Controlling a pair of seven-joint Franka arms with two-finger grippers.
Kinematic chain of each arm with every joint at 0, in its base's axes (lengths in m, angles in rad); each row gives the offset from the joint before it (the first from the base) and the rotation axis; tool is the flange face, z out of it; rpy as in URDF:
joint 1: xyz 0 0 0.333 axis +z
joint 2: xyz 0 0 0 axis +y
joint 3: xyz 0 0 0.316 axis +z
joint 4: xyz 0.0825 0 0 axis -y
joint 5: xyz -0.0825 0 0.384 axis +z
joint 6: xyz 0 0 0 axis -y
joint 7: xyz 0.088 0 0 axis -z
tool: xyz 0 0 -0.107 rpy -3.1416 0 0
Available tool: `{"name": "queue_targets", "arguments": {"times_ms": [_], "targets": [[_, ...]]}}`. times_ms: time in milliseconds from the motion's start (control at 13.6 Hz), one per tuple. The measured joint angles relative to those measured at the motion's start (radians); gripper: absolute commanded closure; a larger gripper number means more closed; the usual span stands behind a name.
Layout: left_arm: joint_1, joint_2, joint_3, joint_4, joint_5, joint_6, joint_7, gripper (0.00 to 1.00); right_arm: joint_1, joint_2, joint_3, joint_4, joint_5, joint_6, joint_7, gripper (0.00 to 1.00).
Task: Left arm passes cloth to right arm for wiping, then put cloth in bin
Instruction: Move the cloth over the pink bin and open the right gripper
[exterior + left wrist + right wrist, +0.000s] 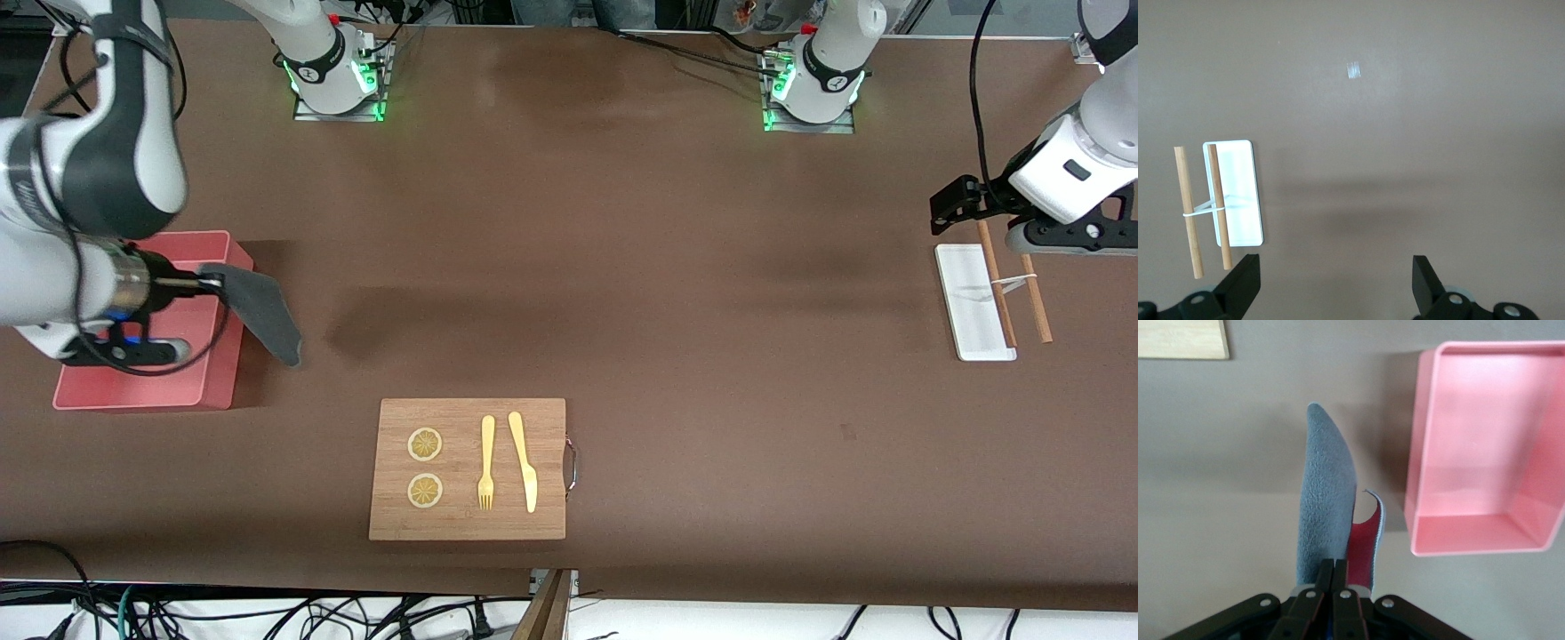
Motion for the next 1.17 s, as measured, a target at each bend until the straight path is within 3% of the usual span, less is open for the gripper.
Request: {"name": "queue_targets", "arguments": {"times_ms": [367, 587, 806, 1173], "targets": [[0.000, 0.028, -0.002, 0.031, 0.000, -0.001, 0.000, 0.00, -0.030, -0.002, -0.149, 0.052, -0.025, -0.068, -0.267, 1.00], [0.000, 0.034, -0.002, 0.036, 0.000, -0.011, 0.000, 0.00, -0.127, 0.002, -0.160, 0.049, -0.099, -0.044, -0.416, 1.00], [0.000, 0.034, -0.001, 0.040, 0.000, -0.020, 0.000, 0.00, -0.192, 0.013, -0.161, -0.013, -0.109, 0.049, -0.495, 1.00], [0.000, 0.034, 0.000, 0.044, 0.000, -0.046, -0.001, 0.00, -0.209, 0.040, -0.159, -0.165, -0.109, 0.188, -0.502, 1.00]]}}
